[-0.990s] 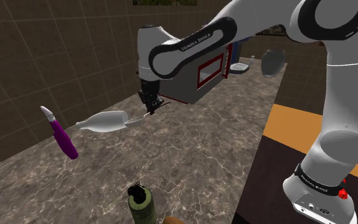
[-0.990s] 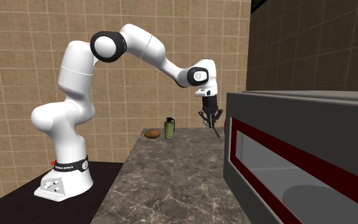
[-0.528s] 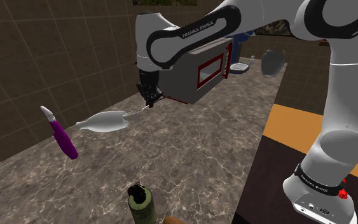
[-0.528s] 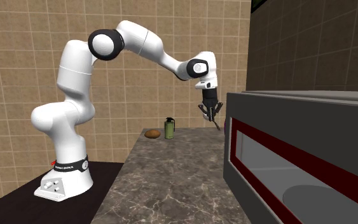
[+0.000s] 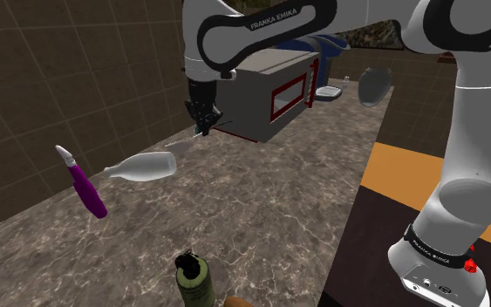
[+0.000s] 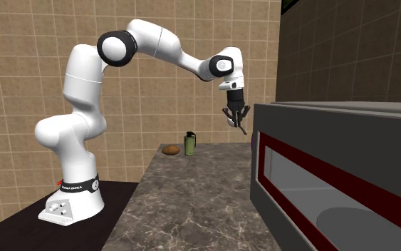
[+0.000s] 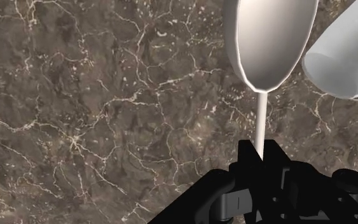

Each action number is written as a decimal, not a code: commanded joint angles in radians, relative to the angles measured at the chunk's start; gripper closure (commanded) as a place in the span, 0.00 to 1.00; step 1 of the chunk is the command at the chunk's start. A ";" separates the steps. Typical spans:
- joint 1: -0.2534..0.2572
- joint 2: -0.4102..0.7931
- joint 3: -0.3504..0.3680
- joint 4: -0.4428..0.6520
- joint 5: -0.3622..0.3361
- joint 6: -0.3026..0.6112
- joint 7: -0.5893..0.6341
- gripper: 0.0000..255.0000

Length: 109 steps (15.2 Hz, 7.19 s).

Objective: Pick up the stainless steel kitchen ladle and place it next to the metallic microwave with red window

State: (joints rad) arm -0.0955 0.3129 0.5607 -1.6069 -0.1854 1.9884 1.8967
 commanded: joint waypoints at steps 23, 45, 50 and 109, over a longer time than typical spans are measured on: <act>0.047 0.032 0.010 0.369 -0.010 -0.338 -0.011 1.00; -0.081 -0.051 -0.009 0.468 0.054 -0.504 -0.167 1.00; -0.201 -0.159 -0.051 0.336 0.133 -0.467 -0.301 1.00; -0.470 -0.303 -0.257 -0.381 0.265 0.101 -0.797 1.00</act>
State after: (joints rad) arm -0.5657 0.0074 0.3034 -1.9775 0.0797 2.0767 1.1000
